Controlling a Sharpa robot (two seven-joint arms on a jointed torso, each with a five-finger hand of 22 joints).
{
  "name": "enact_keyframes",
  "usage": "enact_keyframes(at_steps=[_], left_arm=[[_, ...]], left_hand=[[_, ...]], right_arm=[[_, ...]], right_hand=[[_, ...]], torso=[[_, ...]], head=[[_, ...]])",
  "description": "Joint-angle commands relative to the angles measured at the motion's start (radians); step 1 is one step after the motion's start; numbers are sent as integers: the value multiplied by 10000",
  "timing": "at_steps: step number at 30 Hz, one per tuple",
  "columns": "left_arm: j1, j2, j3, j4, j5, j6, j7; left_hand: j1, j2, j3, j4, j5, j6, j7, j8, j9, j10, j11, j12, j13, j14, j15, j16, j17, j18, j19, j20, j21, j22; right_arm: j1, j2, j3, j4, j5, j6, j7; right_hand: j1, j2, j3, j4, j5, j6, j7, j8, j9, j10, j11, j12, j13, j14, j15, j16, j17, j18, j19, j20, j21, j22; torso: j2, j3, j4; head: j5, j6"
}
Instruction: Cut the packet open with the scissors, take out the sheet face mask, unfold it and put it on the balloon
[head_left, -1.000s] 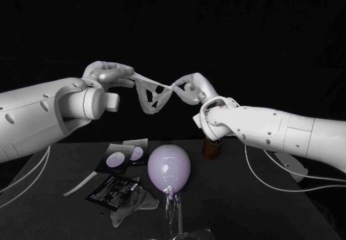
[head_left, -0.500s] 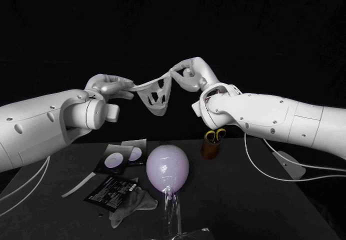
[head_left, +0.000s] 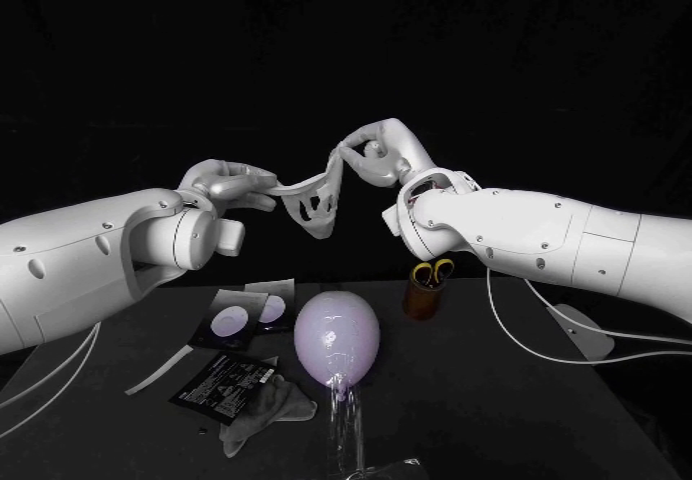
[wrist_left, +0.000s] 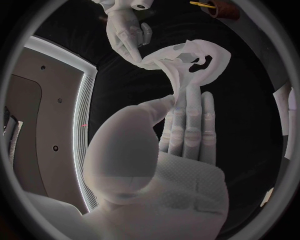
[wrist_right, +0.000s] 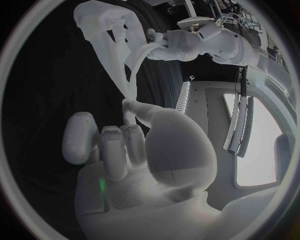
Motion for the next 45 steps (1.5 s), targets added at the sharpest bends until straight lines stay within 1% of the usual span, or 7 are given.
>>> enact_keyframes(at_steps=[1,10,17,29,35,42,45], left_arm=[[-8,-43,-11,84,93,376,-97],[-78,-132,-188,262,-148,671,-327],[-153,-405,-222,684,-71,502,-212],[-216,-1453,-195,2676,742,1141,343],[-224,-1652,-211,3449,1050,1420,373],[-257,-1568,-225,3954,1158,1553,317],[-287,-1477,-235,4074,1181,1538,250]], left_hand=[[9,24,-22,54,34,-21,35,-56,6,96,-28,6,4,-2,-16,-60,20,93,-76,43,21,-3],[40,-78,-222,54,34,-21,50,-126,14,-6,-18,-10,26,-54,-10,-4,138,101,-107,88,-8,-24],[137,-60,-284,10,33,32,48,-147,20,18,-25,25,44,-44,-25,45,199,117,-78,73,46,5],[287,-65,-350,-103,34,125,35,-208,13,68,-47,72,57,7,-67,112,287,138,-14,3,187,84],[298,-68,-364,-117,33,142,35,-219,11,74,-49,77,57,17,-71,120,299,138,-4,-8,211,97],[296,-74,-380,-120,34,158,35,-224,11,81,-50,82,58,27,-73,126,308,137,3,-14,226,105],[296,-75,-387,-122,34,166,34,-227,11,85,-51,84,59,33,-75,129,313,137,8,-18,233,109]], right_arm=[[5,6,1,12,-162,145,-144],[4,-25,-2,116,-190,196,-185],[1,-281,-44,396,-299,259,-292],[-395,-856,-142,772,-367,346,-430],[-512,-1247,-150,1101,-352,459,-419],[-582,-1788,-156,1731,-337,688,-359],[-597,-2130,-159,2106,-380,730,-358]], right_hand=[[98,27,25,-3,42,79,-41,50,11,673,-67,38,1983,1027,-58,43,2635,135,42,-19,-2,-5],[98,27,25,-3,42,79,-41,50,11,673,-67,38,1983,1027,-58,43,2635,135,42,-19,-2,-5],[98,27,25,-3,42,79,-41,50,11,673,-67,38,1983,1027,-58,43,2635,135,42,-19,-2,-5],[90,25,32,-5,41,82,-41,53,14,678,-68,46,1989,1027,-60,43,2635,133,50,-22,4,6],[86,24,33,-5,40,82,-41,54,15,676,-68,40,1984,1027,-60,43,2635,138,35,-22,-16,-16],[80,19,34,-5,40,84,-42,56,16,678,-69,43,1987,1027,-60,43,2635,134,47,-24,-2,2],[80,19,34,-5,40,84,-42,56,16,678,-69,43,1987,1027,-60,43,2635,134,47,-24,-2,2]], torso=[[8,11,-1],[8,-1,-5],[8,-1,-10],[1,12,3],[-25,30,20],[-112,87,11],[-177,124,6]], head=[[3,9],[-11,-7],[-20,-55],[-50,-123],[-86,-168],[-178,-229],[-252,-322]])
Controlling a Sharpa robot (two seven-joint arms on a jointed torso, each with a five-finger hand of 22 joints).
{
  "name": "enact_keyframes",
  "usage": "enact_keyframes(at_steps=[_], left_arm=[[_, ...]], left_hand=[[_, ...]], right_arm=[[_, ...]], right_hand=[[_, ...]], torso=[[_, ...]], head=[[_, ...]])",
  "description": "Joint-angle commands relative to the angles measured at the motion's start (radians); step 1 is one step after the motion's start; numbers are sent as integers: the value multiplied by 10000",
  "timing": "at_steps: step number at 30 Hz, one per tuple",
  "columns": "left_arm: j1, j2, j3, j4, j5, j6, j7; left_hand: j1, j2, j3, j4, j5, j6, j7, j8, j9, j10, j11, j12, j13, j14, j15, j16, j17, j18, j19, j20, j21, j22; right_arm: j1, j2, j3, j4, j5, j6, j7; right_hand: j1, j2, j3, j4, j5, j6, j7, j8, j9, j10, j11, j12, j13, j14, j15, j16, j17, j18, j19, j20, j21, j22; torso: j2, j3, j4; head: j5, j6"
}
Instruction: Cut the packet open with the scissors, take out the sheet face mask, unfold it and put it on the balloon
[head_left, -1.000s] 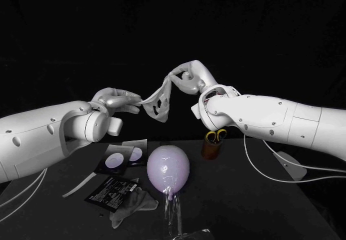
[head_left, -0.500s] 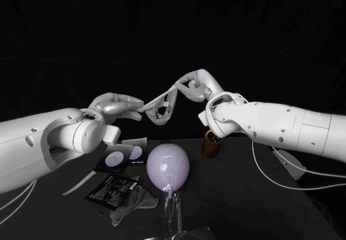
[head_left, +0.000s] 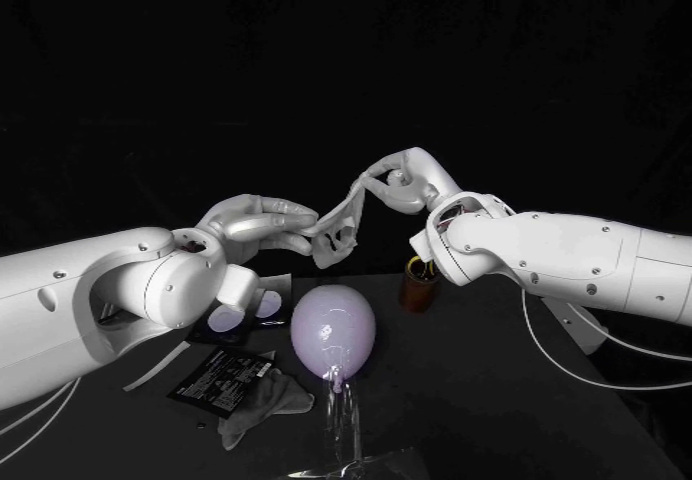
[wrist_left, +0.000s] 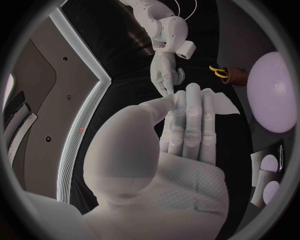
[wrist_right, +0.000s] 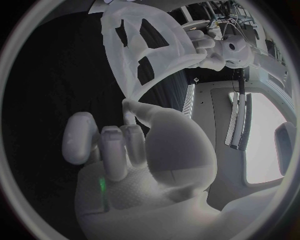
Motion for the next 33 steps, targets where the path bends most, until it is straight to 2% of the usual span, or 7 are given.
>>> enact_keyframes(at_steps=[1,6,12,17,22,28,33], left_arm=[[-17,83,3,115,246,289,93],[-111,184,-27,333,327,281,10],[-330,283,-39,621,420,311,2],[-685,460,-43,781,550,203,55],[-1179,720,-63,817,787,5,129],[-1611,1235,-347,762,1109,-147,194],[-1877,1619,-449,731,1254,-228,222]], left_hand=[[79,-7,-24,-32,64,54,-1,7,12,85,-52,63,9,-1,-39,39,16,104,41,-51,69,20],[73,2,-49,-28,64,86,-7,-3,13,110,-59,77,11,31,-47,54,37,107,66,-66,97,33],[49,19,-96,-7,63,118,-18,-16,18,150,-72,96,18,85,-58,66,66,109,108,-85,124,40],[43,26,-110,1,63,124,-21,-19,19,160,-76,100,21,99,-61,68,73,109,118,-89,127,40],[37,49,-128,15,64,133,-28,-24,23,179,-83,107,25,121,-66,70,87,110,138,-97,131,38],[33,63,-135,24,64,137,-32,-26,26,187,-85,110,26,130,-68,70,93,110,148,-99,130,35],[23,82,-148,41,64,140,-36,-28,30,197,-89,114,28,144,-70,70,103,108,160,-101,126,29]], right_arm=[[-7,-243,5,286,-164,279,38],[-16,-807,-6,784,-185,311,8],[-23,-1401,-31,1219,-240,368,-39],[-43,-1882,-105,1544,-283,579,-73],[-114,-2201,-194,1800,-431,961,-206],[-230,-2466,-255,1952,-848,1784,-595],[-322,-2672,-288,2078,-1215,2507,-909]], right_hand=[[60,-1,40,-10,41,105,-21,55,14,679,-70,61,1981,1046,-79,35,2633,141,47,-23,0,9],[57,-4,40,-10,40,106,-21,56,15,682,-70,67,1986,1046,-80,35,2633,137,58,-24,13,25],[54,-7,39,-11,40,107,-22,57,16,684,-71,72,1989,1046,-80,35,2633,132,72,-24,31,46],[52,-12,38,-11,39,109,-23,59,17,688,-71,82,1997,1046,-80,35,2633,130,75,-25,35,51],[52,-12,38,-11,39,109,-23,59,17,688,-71,82,1997,1046,-80,35,2633,130,75,-25,35,51],[49,-17,37,-12,39,112,-24,61,18,684,-72,71,1989,1046,-80,35,2633,137,58,-26,12,26],[43,-25,35,-12,38,115,-25,63,19,688,-73,80,1995,1046,-79,35,2633,141,49,-27,-1,12]], torso=[[-79,46,-13],[-170,101,-19],[-260,145,-37],[-326,174,-41],[-365,205,-39],[-381,210,-37],[-376,208,-34]], head=[[-76,-98],[-262,-240],[-348,-350],[-466,-436],[-513,-517],[-550,-646],[-556,-678]])
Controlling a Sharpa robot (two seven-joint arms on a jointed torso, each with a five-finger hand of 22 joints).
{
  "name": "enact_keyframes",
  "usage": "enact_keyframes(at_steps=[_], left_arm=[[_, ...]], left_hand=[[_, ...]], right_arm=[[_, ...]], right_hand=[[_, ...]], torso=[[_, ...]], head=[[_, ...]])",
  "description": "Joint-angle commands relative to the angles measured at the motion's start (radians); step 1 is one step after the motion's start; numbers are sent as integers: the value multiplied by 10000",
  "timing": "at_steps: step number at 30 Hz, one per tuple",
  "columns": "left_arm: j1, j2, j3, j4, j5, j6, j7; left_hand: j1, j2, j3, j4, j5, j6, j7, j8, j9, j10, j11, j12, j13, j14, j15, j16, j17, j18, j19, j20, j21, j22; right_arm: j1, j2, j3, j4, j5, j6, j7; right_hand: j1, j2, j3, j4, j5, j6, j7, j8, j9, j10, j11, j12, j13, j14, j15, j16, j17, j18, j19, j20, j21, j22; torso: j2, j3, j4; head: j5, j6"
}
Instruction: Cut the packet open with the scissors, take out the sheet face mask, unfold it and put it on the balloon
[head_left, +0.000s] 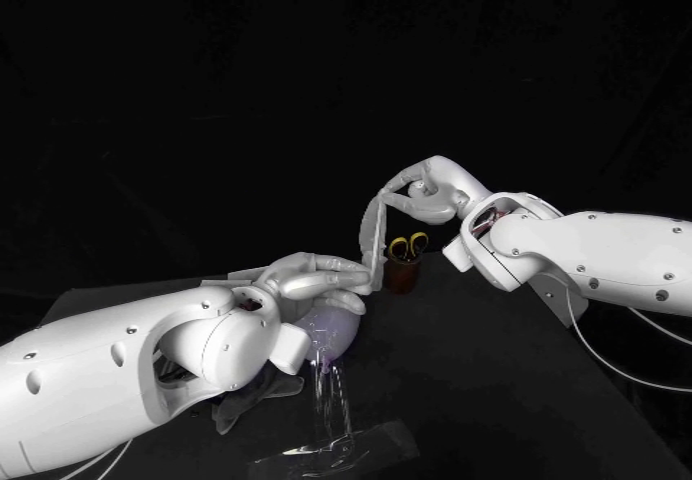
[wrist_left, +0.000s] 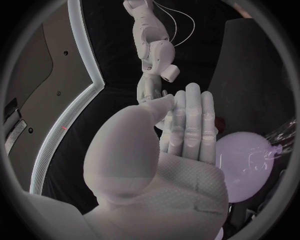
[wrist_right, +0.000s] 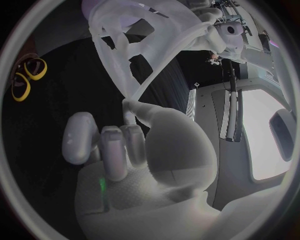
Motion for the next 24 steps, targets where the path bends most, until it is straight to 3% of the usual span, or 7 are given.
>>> enact_keyframes(at_steps=[1,8,13,24], left_arm=[[-156,205,-42,33,368,-88,115],[-374,521,-74,27,405,-290,-3],[-432,674,-138,52,385,-481,-125],[-458,522,-300,145,3,-1202,-637]], left_hand=[[31,90,-52,23,41,78,23,39,-5,170,-116,66,12,72,-32,31,18,132,52,7,58,-2],[24,106,-62,36,42,78,20,37,-1,178,-119,69,13,81,-34,30,26,132,63,5,53,-8],[23,114,-64,42,42,76,18,35,0,182,-120,69,14,85,-35,29,30,132,68,4,49,-12],[33,124,-66,43,42,75,9,33,6,198,-129,75,17,98,-41,28,41,136,78,-5,40,-21]], right_arm=[[-72,-125,-1,63,-668,1036,-573],[-290,-284,-24,206,-981,1360,-913],[-374,-371,-33,274,-1189,1502,-1234],[-712,113,-45,4,-1174,958,-1760]], right_hand=[[49,-19,42,7,34,94,-45,32,17,704,-88,34,1996,1027,-59,35,2635,143,49,-27,0,-3],[38,-30,37,10,33,102,-47,38,20,707,-89,40,2001,1027,-57,35,2635,141,56,-29,7,8],[36,-34,36,11,33,105,-48,40,21,710,-90,46,2006,1027,-57,35,2635,142,53,-30,4,4],[30,-39,36,12,34,113,-52,45,23,714,-92,53,2011,1027,-58,35,2635,140,58,-31,9,12]], torso=[[-2,-2,6],[-1,-5,18],[16,-22,18],[34,-26,39]], head=[[-7,-31],[25,-84],[30,-102],[22,-205]])
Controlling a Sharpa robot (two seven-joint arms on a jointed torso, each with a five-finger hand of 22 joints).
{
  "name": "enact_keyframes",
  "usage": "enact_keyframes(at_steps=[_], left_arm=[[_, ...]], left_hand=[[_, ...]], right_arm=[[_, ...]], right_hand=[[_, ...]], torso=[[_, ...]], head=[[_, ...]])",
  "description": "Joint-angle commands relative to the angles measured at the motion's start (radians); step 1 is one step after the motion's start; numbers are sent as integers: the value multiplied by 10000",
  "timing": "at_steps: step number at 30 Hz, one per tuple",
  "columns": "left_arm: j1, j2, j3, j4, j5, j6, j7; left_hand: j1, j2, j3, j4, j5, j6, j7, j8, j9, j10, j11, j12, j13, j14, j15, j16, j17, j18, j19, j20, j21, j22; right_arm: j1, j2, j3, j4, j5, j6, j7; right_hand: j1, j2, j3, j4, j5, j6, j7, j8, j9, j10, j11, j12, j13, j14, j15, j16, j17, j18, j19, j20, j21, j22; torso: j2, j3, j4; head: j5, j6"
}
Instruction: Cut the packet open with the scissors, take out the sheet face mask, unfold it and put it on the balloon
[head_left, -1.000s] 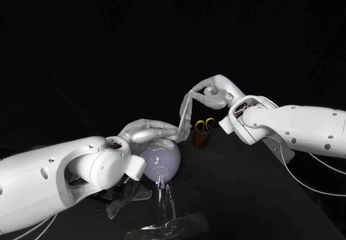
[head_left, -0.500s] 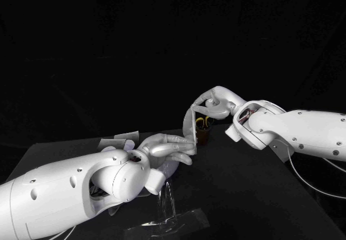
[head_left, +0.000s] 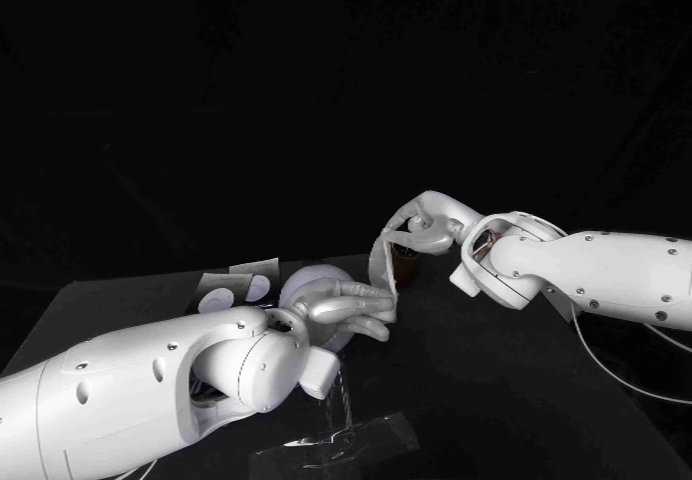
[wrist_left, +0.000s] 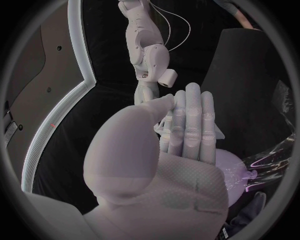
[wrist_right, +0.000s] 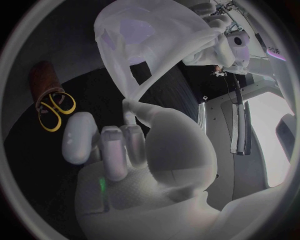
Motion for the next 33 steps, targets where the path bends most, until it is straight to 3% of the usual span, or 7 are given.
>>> enact_keyframes(at_steps=[1,8,16,26,33], left_arm=[[-2,-110,-27,39,-289,-526,-402],[-2,-377,-113,67,-604,-839,-831],[-11,-871,-215,193,-758,-958,-976],[-85,-1748,-258,652,-493,-405,-461],[-137,-2075,-262,874,-417,-165,-288]], left_hand=[[28,118,-37,14,60,62,15,29,16,189,-137,26,19,26,-41,29,21,145,78,-5,41,-15],[41,114,-35,6,60,68,7,30,22,204,-145,32,22,39,-50,29,30,150,88,-15,37,-21],[51,100,-35,-2,60,79,0,32,28,220,-153,38,25,58,-60,30,42,152,103,-27,36,-26],[62,69,-41,-20,61,98,-7,36,37,235,-163,41,27,77,-72,26,56,154,129,-45,41,-29],[79,53,-42,-41,61,108,-10,35,41,238,-167,39,26,82,-78,19,63,155,140,-58,45,-29]], right_arm=[[-76,204,7,-148,-163,-218,-458],[-220,581,6,-433,30,-417,-582],[-365,1170,9,-801,384,-613,-535],[-463,1957,15,-865,722,-641,-272],[-371,2380,26,-852,780,-749,-79]], right_hand=[[72,4,42,10,60,135,-36,27,19,716,-95,62,2020,1043,-76,69,2627,141,59,-31,27,9],[74,7,49,8,63,139,-39,30,20,714,-97,56,2015,1043,-78,69,2627,143,53,-31,17,-1],[86,14,72,-5,71,144,-47,33,21,719,-105,65,2022,1043,-84,69,2627,150,37,-33,-8,-27],[91,17,85,-13,74,142,-48,32,21,717,-107,59,2017,1043,-88,69,2627,159,16,-34,-38,-60],[94,19,90,-16,75,140,-48,32,21,714,-108,50,2011,1043,-89,69,2627,163,6,-35,-51,-74]], torso=[[16,-12,15],[16,-35,32],[22,-19,-3],[5,-21,-11],[3,-35,11]], head=[[-12,-64],[23,-171],[107,-226],[163,-347],[172,-367]])
